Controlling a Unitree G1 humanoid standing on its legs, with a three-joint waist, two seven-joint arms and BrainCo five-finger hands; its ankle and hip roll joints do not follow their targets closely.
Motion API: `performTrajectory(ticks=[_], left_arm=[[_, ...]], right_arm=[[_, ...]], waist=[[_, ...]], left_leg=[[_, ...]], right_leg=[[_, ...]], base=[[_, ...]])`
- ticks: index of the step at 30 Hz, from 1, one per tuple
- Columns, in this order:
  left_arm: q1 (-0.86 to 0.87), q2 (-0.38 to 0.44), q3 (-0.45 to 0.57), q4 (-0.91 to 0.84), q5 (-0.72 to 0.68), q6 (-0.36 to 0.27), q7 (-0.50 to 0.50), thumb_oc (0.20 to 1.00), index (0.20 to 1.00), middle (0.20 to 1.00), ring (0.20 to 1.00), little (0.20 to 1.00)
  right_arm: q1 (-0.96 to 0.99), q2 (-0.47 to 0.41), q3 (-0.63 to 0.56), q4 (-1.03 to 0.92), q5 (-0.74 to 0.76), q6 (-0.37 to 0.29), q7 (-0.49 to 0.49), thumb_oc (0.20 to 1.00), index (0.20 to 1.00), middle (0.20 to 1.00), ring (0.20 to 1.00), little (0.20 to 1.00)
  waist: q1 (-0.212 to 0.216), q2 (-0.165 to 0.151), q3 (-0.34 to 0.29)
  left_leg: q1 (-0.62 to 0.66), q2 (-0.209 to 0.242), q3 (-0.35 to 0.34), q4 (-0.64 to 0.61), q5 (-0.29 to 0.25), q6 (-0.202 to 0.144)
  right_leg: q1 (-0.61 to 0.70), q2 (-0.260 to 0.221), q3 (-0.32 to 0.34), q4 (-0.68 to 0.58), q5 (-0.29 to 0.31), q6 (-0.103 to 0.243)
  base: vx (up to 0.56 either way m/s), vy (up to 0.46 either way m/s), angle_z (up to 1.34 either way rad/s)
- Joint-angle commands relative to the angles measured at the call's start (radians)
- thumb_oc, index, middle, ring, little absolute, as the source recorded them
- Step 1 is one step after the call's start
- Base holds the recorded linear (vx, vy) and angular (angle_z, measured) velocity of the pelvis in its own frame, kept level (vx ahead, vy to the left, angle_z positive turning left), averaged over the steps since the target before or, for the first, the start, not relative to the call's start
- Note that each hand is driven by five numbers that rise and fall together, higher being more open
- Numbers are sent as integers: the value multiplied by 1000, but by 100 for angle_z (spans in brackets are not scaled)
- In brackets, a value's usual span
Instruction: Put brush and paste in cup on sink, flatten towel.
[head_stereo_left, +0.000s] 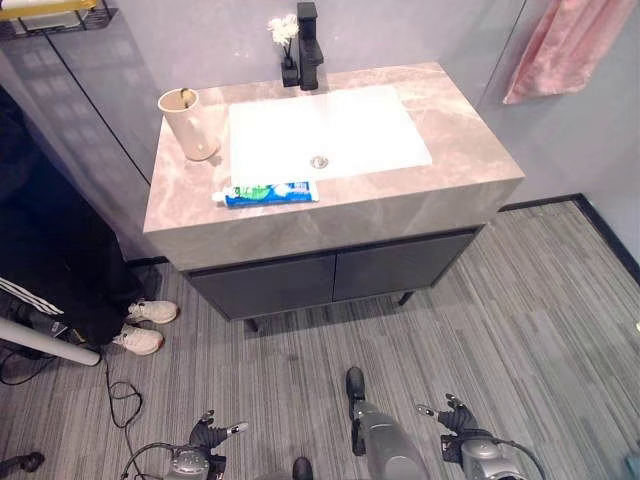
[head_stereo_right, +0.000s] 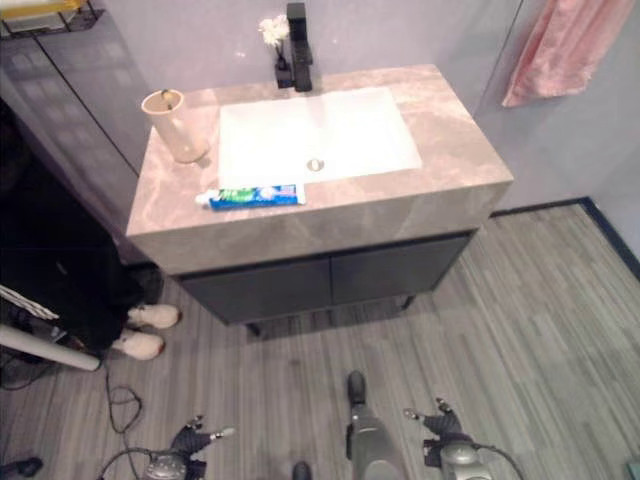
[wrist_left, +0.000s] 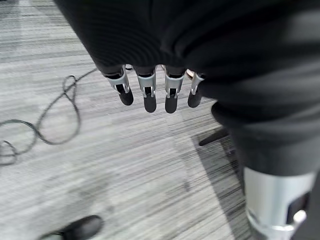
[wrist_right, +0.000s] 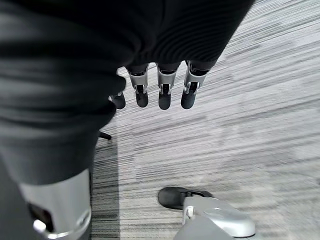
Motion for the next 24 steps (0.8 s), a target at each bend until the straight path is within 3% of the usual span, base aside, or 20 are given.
performTrajectory(ticks=[1, 4, 6, 7, 8, 9, 10, 11, 12, 14, 19, 24], left_arm=[[-12, 32, -3, -3, -16, -15, 15, 1000, 1000, 1000, 1000, 1000], [-10, 23, -4, 2, -31, -18, 16, 1000, 1000, 1000, 1000, 1000], [-30, 27, -21, -17, -44, -20, 19, 1000, 1000, 1000, 1000, 1000], [-42, 31, -33, -25, -43, -21, 18, 1000, 1000, 1000, 1000, 1000], [-46, 34, -38, -22, -38, -21, 23, 1000, 1000, 1000, 1000, 1000], [-49, 31, -42, -15, -27, -18, 24, 1000, 1000, 1000, 1000, 1000], [-50, 33, -45, -10, -14, -19, 29, 1000, 1000, 1000, 1000, 1000], [-48, 30, -44, -4, -9, -21, 35, 1000, 1000, 1000, 1000, 1000], [-42, 25, -41, 16, 3, -17, 42, 1000, 1000, 1000, 1000, 1000], [-41, 22, -41, 22, 5, -16, 47, 1000, 1000, 1000, 1000, 1000], [-29, 30, -45, 28, 38, -12, 36, 1000, 1000, 1000, 1000, 1000], [-21, 50, -47, 20, 62, -14, 39, 1000, 1000, 1000, 1000, 1000]], right_arm=[[-41, -36, 21, -15, -15, -21, -17, 1000, 1000, 1000, 1000, 1000], [-38, -67, 36, -29, -53, -21, -12, 1000, 1000, 1000, 1000, 1000], [-37, -97, 45, -36, -77, -27, -23, 1000, 1000, 1000, 1000, 1000], [-47, -107, 57, -31, -92, -23, -28, 1000, 1000, 1000, 1000, 1000], [-50, -109, 61, -25, -102, -22, -33, 1000, 1000, 1000, 1000, 1000], [-47, -109, 70, -9, -123, -18, -42, 1000, 1000, 1000, 1000, 1000], [-48, -108, 75, -9, -132, -16, -46, 1000, 1000, 1000, 1000, 1000], [-49, -105, 78, -9, -137, -16, -44, 1000, 1000, 1000, 1000, 1000], [-49, -99, 84, 0, -153, -15, -45, 1000, 1000, 1000, 1000, 1000], [-49, -97, 82, 5, -156, -16, -46, 1000, 1000, 1000, 1000, 1000], [-40, -77, 79, 11, -164, -12, -36, 1000, 1000, 1000, 1000, 1000], [-46, -52, 86, 18, -168, -9, -25, 1000, 1000, 1000, 1000, 1000]], waist=[[-9, -11, -31], [-12, 6, -50], [1, -19, -19], [14, -33, 2], [14, -36, 1], [17, -40, -5], [26, -32, -13], [33, -20, -20], [41, 0, -26], [45, 5, -24], [42, 19, -43], [55, 11, -57]], left_leg=[[-56, -93, 16, 47, 9, 18], [-83, -63, 14, 163, 19, -31], [-257, -22, 52, 499, 173, -130], [-308, -14, 68, 571, 180, -125], [-341, 14, 100, 554, 181, -119], [-364, 99, 181, 416, 163, -105], [-350, 112, 164, 250, 170, -104], [-349, 116, 133, 167, 204, -111], [-341, 133, 95, 69, 266, -129], [-341, 142, 90, 50, 288, -135], [-281, 112, 78, 17, 257, -117], [-262, 80, 101, 31, 220, -88]], right_leg=[[-9, 17, 58, 38, -35, 25], [21, 43, 33, 25, -73, -2], [113, 24, 18, -29, -89, -41], [141, 17, 9, -48, -97, -58], [152, 9, 1, -62, -102, -59], [183, -10, -23, -90, -109, -46], [199, -5, -20, -104, -115, -33], [206, 0, -11, -107, -119, -28], [231, 10, 7, -115, -130, -24], [243, 8, 16, -115, -137, -21], [255, 2, 51, -99, -150, -12], [272, -29, 78, -92, -153, 9]], base=[[317, -209, 39], [289, -246, 16], [174, -347, 40], [112, -312, 35], [158, -180, 19], [227, -17, 15], [277, 70, 27], [307, 165, 24], [202, 122, -8], [144, 90, -56], [127, 126, -40], [106, 140, 3]])
